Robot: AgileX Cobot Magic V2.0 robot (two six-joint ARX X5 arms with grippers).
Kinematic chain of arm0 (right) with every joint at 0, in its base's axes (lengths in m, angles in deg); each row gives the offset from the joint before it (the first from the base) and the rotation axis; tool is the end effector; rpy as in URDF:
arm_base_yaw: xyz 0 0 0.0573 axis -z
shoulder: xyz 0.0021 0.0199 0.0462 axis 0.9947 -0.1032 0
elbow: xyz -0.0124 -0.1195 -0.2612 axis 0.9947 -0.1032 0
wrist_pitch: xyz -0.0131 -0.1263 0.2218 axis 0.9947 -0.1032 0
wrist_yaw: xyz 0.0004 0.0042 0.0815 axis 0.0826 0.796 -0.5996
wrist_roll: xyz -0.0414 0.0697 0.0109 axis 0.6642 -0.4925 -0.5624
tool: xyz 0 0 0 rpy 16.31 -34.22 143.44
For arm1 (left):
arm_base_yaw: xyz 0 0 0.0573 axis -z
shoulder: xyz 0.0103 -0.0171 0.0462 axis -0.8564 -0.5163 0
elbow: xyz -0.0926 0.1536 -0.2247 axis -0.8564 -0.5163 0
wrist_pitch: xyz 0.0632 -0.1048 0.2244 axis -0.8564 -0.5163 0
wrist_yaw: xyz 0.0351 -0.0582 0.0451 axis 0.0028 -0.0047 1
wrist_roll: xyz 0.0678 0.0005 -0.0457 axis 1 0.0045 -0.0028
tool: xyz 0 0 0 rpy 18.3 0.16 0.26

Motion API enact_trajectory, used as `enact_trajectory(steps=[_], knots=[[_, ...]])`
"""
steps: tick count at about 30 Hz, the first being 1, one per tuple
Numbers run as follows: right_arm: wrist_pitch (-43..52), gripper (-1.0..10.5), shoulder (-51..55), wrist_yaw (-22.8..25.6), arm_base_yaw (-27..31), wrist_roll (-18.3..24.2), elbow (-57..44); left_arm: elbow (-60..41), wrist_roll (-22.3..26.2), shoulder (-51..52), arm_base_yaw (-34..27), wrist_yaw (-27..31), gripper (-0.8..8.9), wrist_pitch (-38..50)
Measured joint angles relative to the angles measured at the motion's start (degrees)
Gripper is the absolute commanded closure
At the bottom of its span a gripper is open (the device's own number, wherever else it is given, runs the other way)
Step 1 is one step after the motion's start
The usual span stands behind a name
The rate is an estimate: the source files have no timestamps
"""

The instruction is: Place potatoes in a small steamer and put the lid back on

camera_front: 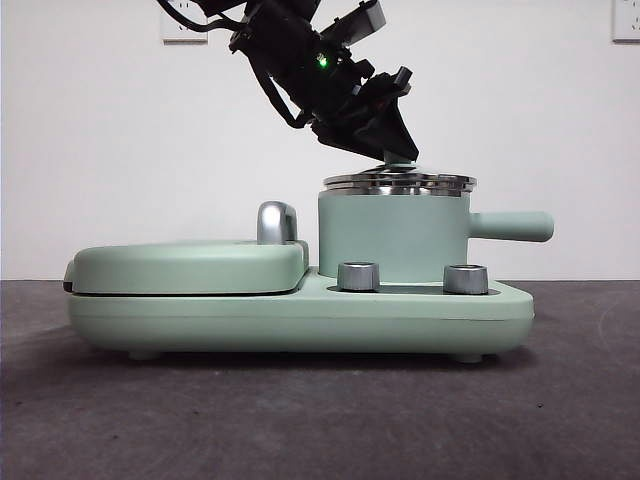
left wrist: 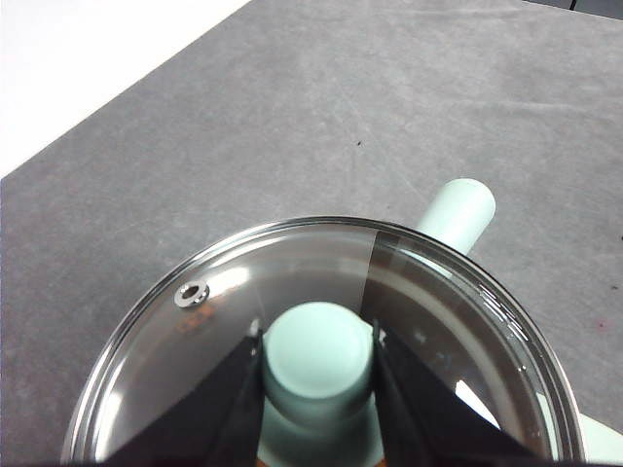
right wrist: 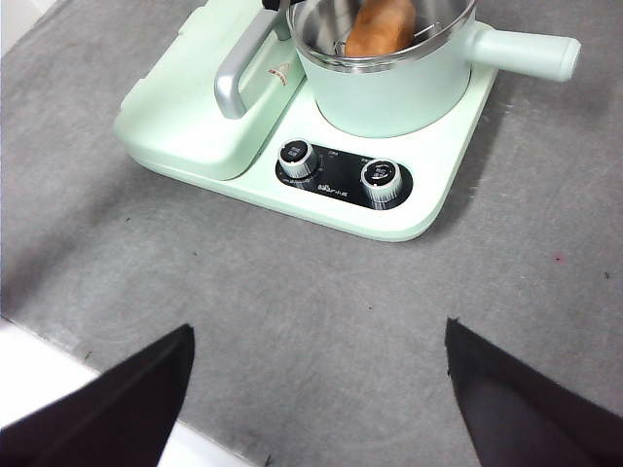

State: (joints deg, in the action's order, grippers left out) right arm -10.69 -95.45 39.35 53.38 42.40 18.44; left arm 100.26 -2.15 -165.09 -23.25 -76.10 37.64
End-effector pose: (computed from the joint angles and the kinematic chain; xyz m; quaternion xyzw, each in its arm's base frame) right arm 0.0569 0.0421 0.3447 0.0746 0.3322 0.2532 0.9055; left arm 0.4014 -0.3124 0.2901 0.1586 0.1729 -0.4586 0.8571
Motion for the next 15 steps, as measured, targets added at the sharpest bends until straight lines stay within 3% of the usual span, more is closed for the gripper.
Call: enact_trajectory(steps=[15], knots=[[0.0, 5.4, 0.0, 0.0, 0.0, 0.0, 0.0, 0.0, -0.7, -0.7, -1.6, -0.6, 8.08, 0.3]])
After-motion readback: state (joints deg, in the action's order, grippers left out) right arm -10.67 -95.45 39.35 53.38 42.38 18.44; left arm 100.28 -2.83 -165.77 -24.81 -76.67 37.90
